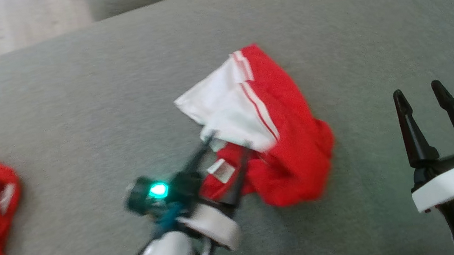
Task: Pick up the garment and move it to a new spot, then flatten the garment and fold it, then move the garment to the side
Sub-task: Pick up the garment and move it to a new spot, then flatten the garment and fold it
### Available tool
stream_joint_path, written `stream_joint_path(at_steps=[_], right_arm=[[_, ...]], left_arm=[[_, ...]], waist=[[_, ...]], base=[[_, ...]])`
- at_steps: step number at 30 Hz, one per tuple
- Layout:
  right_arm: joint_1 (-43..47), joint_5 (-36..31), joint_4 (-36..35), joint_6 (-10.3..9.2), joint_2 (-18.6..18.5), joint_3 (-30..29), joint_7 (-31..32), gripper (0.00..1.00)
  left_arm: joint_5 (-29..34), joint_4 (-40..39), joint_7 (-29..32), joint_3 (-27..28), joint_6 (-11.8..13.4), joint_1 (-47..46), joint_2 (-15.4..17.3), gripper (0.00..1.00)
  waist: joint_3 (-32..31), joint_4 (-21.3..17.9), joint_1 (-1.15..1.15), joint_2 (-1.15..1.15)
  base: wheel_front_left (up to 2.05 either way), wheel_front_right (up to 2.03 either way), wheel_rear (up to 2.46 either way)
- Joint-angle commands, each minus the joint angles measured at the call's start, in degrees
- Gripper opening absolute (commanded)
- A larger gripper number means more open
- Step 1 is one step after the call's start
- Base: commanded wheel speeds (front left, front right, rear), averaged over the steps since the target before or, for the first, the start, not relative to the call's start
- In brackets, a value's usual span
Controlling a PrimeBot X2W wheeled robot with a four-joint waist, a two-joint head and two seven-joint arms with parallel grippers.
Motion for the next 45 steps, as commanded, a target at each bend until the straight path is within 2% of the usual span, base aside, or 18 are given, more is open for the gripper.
stream_joint_path(at_steps=[1,8,13,18,22,26,34,45], right_arm=[[-0.9,-0.4,-2.3,0.31,-0.3,1.2,0.5,1.00],[0.1,-1.0,-3.0,0.31,-0.3,0.9,2.1,1.00],[1.2,-1.7,-3.4,0.31,-0.3,0.2,3.7,1.00],[2.5,-2.6,-3.5,0.31,-0.3,-0.4,6.1,1.00],[3.5,-2.7,-3.8,0.31,-0.3,-0.5,7.3,1.00],[5.0,-2.6,-4.4,0.31,-0.3,-0.4,8.2,1.00],[6.7,-2.4,-5.2,0.31,-0.3,0.8,9.1,1.00],[6.8,-2.6,-5.6,0.31,-0.3,1.6,9.5,1.00]], left_arm=[[-1.1,-3.3,-1.5,4.6,2.2,0.2,2.1,1.00],[-4.4,-10.3,-4.1,14.9,9.3,5.5,8.2,1.00],[-6.7,-13.5,-4.7,21.0,11.8,10.3,12.2,1.00],[-8.9,-16.1,-3.1,23.0,10.9,14.6,15.6,1.00],[-9.9,-18.5,-0.9,23.1,10.5,16.8,17.0,1.00],[-9.9,-22.1,2.0,22.2,11.0,19.5,18.1,1.00],[-9.6,-24.9,4.7,20.9,12.6,23.1,18.7,1.00],[-10.4,-24.8,5.3,20.5,13.2,23.7,18.3,1.00]], waist=[[-2.6,4.1,0.00,0.00],[-4.6,8.7,0.00,0.00],[-5.8,10.4,0.00,0.00],[-7.0,10.7,0.00,0.00],[-7.6,10.2,0.00,0.00],[-8.6,9.5,0.00,0.00],[-10.2,8.7,0.00,0.00],[-10.5,9.1,0.00,0.00]], base=[[0.00,0.00,0.00],[0.00,0.00,0.00],[0.00,0.00,0.00],[0.00,0.00,0.00],[0.00,0.00,0.00],[0.00,0.00,0.00],[0.00,0.00,0.00],[0.00,0.00,0.00]])
